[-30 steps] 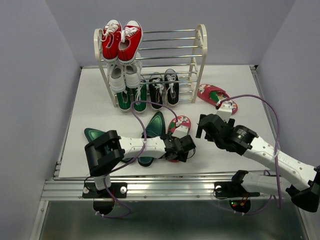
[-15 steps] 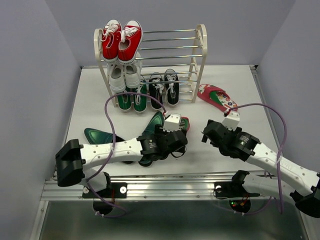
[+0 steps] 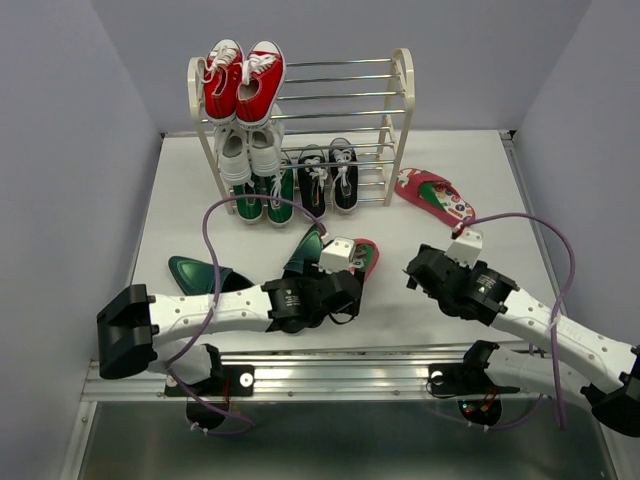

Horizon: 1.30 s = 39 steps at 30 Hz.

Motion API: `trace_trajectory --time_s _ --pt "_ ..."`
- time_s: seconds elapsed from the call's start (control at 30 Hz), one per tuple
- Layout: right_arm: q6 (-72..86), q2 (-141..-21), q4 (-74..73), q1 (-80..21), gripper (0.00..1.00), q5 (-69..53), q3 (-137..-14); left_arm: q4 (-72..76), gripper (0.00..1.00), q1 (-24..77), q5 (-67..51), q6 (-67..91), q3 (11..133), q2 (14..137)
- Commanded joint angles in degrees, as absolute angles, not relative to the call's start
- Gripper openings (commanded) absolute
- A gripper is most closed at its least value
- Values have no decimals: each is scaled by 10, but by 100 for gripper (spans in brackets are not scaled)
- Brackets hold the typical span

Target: Place and organize the shoes onto the shoe shelf

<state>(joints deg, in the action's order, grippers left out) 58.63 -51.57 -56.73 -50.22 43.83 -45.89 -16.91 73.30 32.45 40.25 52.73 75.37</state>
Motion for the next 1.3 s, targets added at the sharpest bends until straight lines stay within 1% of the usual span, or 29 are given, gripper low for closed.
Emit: trace_trajectory --time_s 0.0,0.33,0.37,0.4,0.5,0.67,0.7,0.73,0.8,0.83,0.87,0.9,0.97,1.0,1.03,1.07,1.13,1.2,1.23,1.27 --pt "572 -526 -545 -498 100 438 -446 -105 0 743 267 396 509 771" --pt "570 -539 -522 -498 100 426 -431 -97 0 762 237 418 503 827" --pt "572 -538 -522 -498 100 427 -430 -94 1 762 231 421 504 835" --pt "573 -538 -522 -498 100 428 -431 -92 9 762 229 423 504 838" --pt "572 -537 -522 -498 100 432 -435 -86 17 762 218 422 507 860" --pt "570 -530 -523 -498 100 433 -435 -93 20 762 208 425 521 884" --pt "571 -529 -523 -498 100 432 -432 -98 29 762 205 425 524 884" --pt "574 -527 -523 -498 100 431 -432 -100 34 762 204 426 526 884" --pt "578 -526 -523 -498 100 428 -426 -99 49 762 206 428 525 880" --pt "583 -526 -523 -498 100 428 -425 -98 59 762 207 429 524 877" --pt "585 -526 -523 -498 100 428 -424 -99 61 762 213 428 524 872" --pt "586 -526 -523 -498 100 427 -425 -102 66 762 216 427 524 870" --pt "583 -526 -523 -498 100 427 -427 -111 69 762 234 425 527 864" --pt "583 -526 -523 -498 100 429 -430 -114 73 762 242 425 529 864" --pt "583 -526 -523 -498 100 429 -430 -118 75 761 253 425 531 864" --pt "584 -525 -523 -498 100 431 -430 -122 80 759 266 425 536 866" --pt "584 -525 -523 -498 100 429 -431 -124 82 751 273 421 544 871" --pt "584 -524 -523 -498 100 428 -431 -127 86 745 276 415 550 873" --pt "584 -523 -523 -498 100 428 -430 -127 89 744 275 410 554 870" --pt "584 -523 -523 -498 100 428 -431 -127 95 744 273 408 555 868"
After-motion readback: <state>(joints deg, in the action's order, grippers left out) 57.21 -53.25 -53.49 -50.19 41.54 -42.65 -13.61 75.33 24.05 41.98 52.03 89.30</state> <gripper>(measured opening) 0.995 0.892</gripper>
